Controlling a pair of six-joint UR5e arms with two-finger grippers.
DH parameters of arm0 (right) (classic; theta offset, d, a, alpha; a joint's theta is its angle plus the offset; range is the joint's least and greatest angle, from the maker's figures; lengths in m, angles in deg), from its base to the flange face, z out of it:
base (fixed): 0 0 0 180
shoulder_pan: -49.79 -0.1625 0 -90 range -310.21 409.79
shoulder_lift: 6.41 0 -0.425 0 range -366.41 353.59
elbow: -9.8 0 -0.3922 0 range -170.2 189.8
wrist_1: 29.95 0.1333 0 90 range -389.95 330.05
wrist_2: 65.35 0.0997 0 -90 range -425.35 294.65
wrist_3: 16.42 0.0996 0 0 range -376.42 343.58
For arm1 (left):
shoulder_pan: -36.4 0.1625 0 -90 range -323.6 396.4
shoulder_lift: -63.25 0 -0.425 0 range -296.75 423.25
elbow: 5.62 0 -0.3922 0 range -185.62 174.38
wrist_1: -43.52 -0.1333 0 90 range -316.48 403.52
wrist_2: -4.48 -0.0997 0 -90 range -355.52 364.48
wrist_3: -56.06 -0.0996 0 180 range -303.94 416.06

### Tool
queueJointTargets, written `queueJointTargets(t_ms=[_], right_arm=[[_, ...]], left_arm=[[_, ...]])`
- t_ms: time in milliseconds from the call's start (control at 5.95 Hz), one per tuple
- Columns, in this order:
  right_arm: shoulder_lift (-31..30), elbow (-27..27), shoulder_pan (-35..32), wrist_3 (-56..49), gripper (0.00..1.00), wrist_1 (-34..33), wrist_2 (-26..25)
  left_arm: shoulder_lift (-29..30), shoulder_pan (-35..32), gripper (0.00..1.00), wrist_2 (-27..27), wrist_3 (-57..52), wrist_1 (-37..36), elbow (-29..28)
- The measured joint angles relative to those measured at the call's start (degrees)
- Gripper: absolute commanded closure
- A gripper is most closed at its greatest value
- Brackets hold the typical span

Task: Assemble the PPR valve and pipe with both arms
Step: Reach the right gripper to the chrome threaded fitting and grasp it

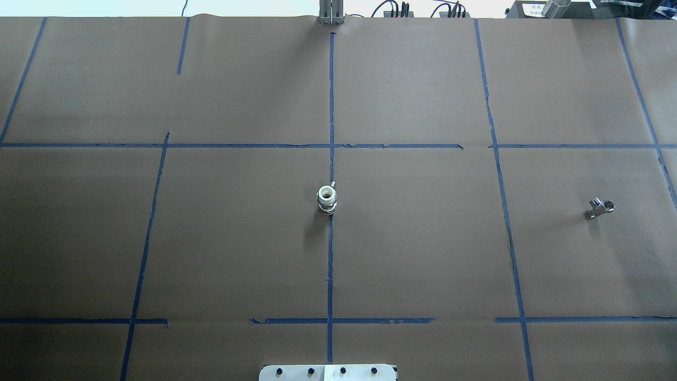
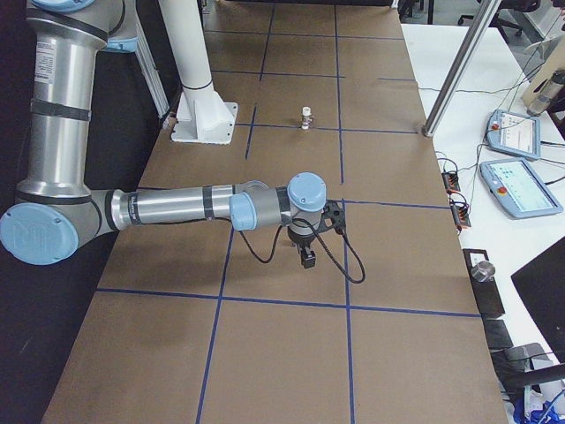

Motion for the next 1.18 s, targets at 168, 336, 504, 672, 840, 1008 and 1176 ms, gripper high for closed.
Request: queueJointTargets(t_ms=[168, 336, 504, 672, 840, 1008, 1176], right_arm=[[0.05, 0.0, 3.6, 6.7, 0.0, 3.45, -0.6], [-0.6, -0.28, 9.0, 16.85, 0.0, 10.66, -3.03], [-1.79, -1.25, 14.26, 25.51, 0.0, 18.76, -6.47], [-2.56, -2.96, 18.44, 30.78, 0.01, 25.49, -9.21], [-2.47, -4.41, 21.52, 32.75, 0.07, 29.0, -11.35], [-2.13, -5.34, 23.69, 33.11, 0.14, 30.14, -13.3], [-1.92, -5.97, 24.63, 32.48, 0.18, 30.43, -14.33]], left_arm=[[-1.0, -1.29, 0.0, 0.19, 1.33, 1.06, -0.57], [-1.39, -1.67, 0.0, 0.21, 3.26, 3.18, -1.07], [-1.52, -1.74, 0.0, 0.18, 4.22, 4.5, -1.42], [-1.55, -1.77, 0.0, 0.19, 4.65, 4.99, -1.51], [-1.57, -1.78, 0.0, 0.2, 4.77, 5.11, -1.54], [-1.57, -1.77, 0.0, 0.18, 4.81, 5.15, -1.57], [-1.57, -1.72, 0.0, 0.17, 4.81, 5.16, -1.56]])
